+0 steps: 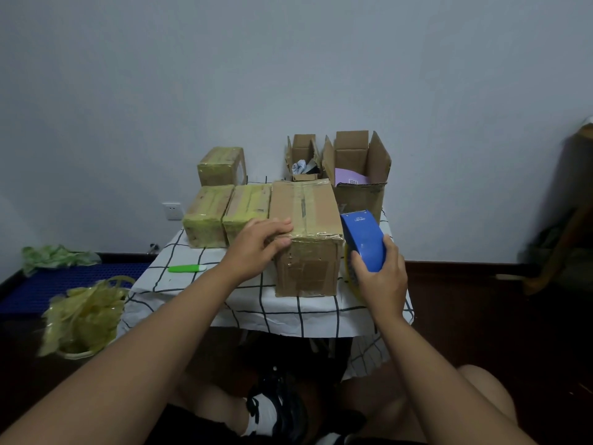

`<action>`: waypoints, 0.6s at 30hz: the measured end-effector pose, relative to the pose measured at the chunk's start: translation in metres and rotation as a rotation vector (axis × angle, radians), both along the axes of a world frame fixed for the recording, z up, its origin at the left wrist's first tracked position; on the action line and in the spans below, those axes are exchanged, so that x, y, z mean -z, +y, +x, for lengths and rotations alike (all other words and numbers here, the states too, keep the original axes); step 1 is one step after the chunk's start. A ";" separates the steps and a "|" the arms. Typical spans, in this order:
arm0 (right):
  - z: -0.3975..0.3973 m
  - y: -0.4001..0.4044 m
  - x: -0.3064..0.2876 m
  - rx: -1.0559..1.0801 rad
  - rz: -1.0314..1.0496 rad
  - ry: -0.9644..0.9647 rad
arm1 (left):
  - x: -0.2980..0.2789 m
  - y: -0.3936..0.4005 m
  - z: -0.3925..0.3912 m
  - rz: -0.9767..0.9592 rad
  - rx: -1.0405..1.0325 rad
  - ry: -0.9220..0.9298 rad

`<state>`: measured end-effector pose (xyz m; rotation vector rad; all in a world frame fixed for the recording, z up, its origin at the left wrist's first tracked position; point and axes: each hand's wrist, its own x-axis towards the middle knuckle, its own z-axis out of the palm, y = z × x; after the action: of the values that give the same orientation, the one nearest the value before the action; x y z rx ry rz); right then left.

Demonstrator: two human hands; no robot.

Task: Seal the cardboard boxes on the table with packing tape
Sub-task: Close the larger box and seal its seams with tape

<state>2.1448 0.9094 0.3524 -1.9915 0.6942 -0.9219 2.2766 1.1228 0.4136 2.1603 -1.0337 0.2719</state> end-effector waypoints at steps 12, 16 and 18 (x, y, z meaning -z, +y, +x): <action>-0.001 0.001 0.000 0.000 0.013 -0.008 | -0.002 -0.003 -0.009 0.041 -0.039 -0.064; -0.002 0.001 -0.002 -0.016 0.020 -0.002 | -0.007 0.005 -0.006 0.112 0.009 -0.026; -0.003 0.001 -0.002 -0.019 0.017 -0.004 | -0.008 0.009 -0.004 0.117 -0.004 -0.033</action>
<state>2.1414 0.9109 0.3549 -1.9774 0.6772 -0.9054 2.2722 1.1314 0.4220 2.2694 -1.0886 0.2550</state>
